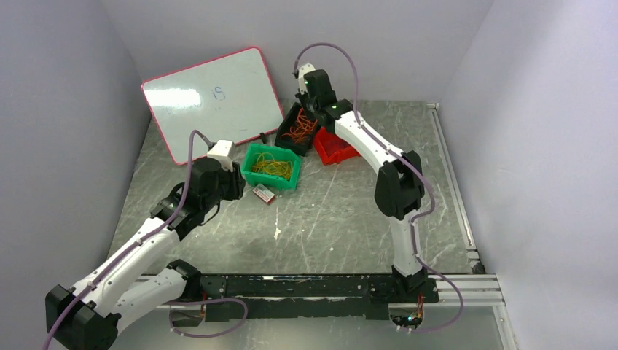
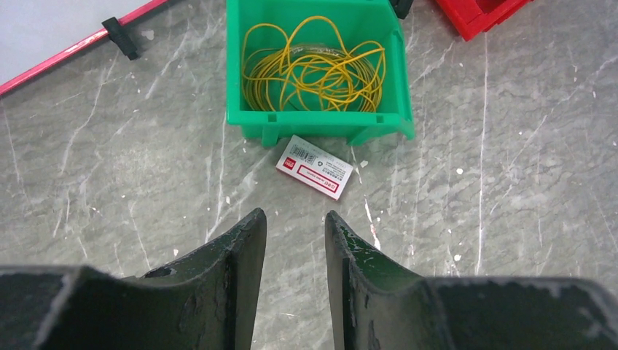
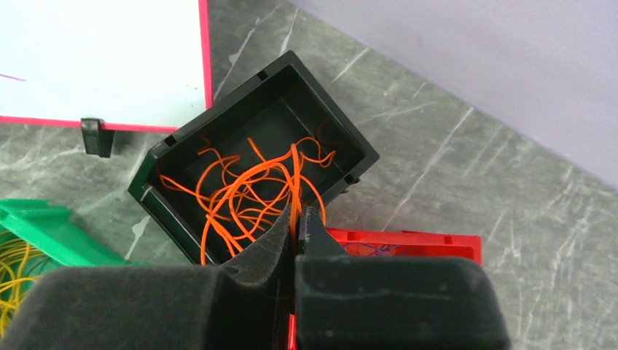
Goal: Untangle the cables
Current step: Place the cable in the bin.
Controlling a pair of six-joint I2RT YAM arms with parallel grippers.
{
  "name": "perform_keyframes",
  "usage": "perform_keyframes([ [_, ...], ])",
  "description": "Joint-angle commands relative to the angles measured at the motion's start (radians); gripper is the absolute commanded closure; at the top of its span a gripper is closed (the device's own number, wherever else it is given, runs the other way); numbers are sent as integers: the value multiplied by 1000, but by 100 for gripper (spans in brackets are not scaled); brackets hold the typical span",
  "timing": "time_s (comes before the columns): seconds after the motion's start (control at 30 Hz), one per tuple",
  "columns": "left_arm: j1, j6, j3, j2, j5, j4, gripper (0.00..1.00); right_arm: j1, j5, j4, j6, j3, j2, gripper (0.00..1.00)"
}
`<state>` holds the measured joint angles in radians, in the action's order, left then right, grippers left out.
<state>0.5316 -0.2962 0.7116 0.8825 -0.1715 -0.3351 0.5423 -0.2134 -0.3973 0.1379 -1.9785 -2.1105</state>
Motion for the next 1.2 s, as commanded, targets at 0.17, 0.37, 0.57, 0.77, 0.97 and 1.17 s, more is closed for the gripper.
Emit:
perform_keyframes([
  [0.17, -9, 14, 28, -34, -17, -35, 59, -28, 74, 81, 7, -72, -146, 100],
  [0.37, -10, 13, 20, -54, -29, -53, 59, -45, 130, 126, -11, -99, -229, 100],
  [0.57, -11, 5, 13, -63, -21, -59, 59, -64, 171, 144, -9, -139, -306, 100],
  [0.77, -12, 7, 15, -62, -26, -61, 59, -71, 210, 149, -2, -177, -371, 100],
  [0.97, -12, 1, 13, -55, -24, -55, 60, -72, 257, 144, 6, -208, -407, 100],
  [1.17, -13, 0, 14, -53, -23, -55, 60, -71, 307, 184, 8, -171, -382, 100],
])
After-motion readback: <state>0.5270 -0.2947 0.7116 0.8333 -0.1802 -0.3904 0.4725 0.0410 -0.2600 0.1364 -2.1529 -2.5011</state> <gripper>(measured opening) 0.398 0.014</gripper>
